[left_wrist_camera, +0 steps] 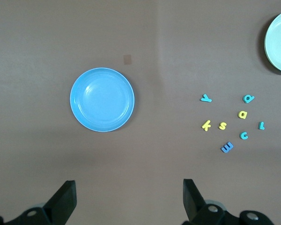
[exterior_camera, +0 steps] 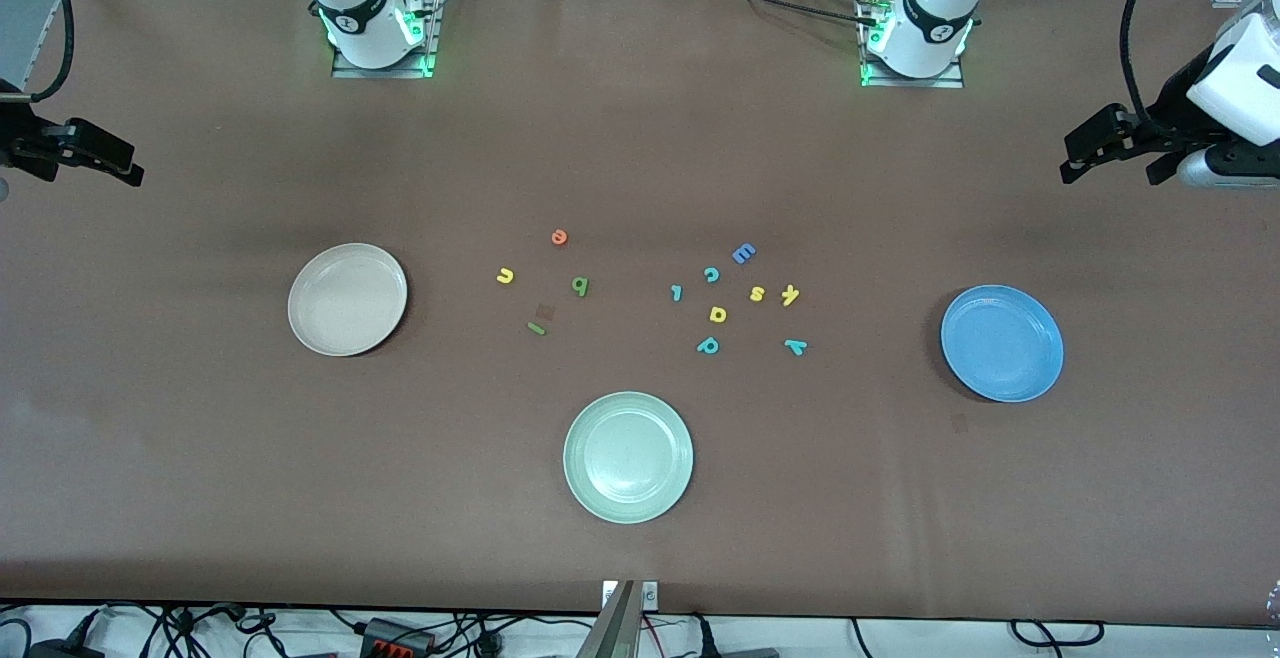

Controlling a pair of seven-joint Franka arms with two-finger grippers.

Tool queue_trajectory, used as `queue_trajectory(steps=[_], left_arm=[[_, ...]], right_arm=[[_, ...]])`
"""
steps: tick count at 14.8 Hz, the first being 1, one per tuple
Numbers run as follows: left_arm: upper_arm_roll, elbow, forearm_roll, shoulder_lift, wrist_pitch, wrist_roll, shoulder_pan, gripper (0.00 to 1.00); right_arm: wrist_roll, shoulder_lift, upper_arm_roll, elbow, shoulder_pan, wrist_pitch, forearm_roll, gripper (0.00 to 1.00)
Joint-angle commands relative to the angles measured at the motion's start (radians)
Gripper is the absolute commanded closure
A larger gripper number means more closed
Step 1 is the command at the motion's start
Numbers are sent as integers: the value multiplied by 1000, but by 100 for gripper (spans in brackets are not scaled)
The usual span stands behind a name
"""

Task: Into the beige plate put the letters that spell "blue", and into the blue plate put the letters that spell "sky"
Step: 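Move both grippers from rest toward the scattered foam letters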

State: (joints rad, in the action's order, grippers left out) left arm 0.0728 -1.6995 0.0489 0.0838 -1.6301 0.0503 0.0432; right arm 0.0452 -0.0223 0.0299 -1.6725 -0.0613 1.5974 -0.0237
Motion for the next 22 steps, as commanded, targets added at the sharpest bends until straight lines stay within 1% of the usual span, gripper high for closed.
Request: queue_trajectory(steps=[1,8,13,16,18,20,21,22], left_arm=[[5,20,-15,-3,16,-1,1,0],[5,24,-6,-6,16,2,1,0],[5,32,-1,-24,27,-1,1,0],[7,32,-1,-45,32,-3,-6,0],[21,31,-9,-74,45,0,-40,0],[27,41,-17,-140,91,-12,-75,0],[27,46,-15,-159,98,-13,-89,0],[28,52,-15,-198,102,-13,-112,0]], right_arm=[[13,-24,-1,-18,-6,-8,-5,0],[16,-13,-5,-16,0,1,-8,0],[30,-13,-8,-12,-2,-7,-12,0],[32,4,-7,-12,-5,-16,-10,0],[38,5,-5,-15,-5,-17,-12,0],[36,19,-5,-16,-2,-11,-12,0],[35,37,-7,-18,1,-4,-12,0],[35,71,-10,-18,4,-2,-10,0]])
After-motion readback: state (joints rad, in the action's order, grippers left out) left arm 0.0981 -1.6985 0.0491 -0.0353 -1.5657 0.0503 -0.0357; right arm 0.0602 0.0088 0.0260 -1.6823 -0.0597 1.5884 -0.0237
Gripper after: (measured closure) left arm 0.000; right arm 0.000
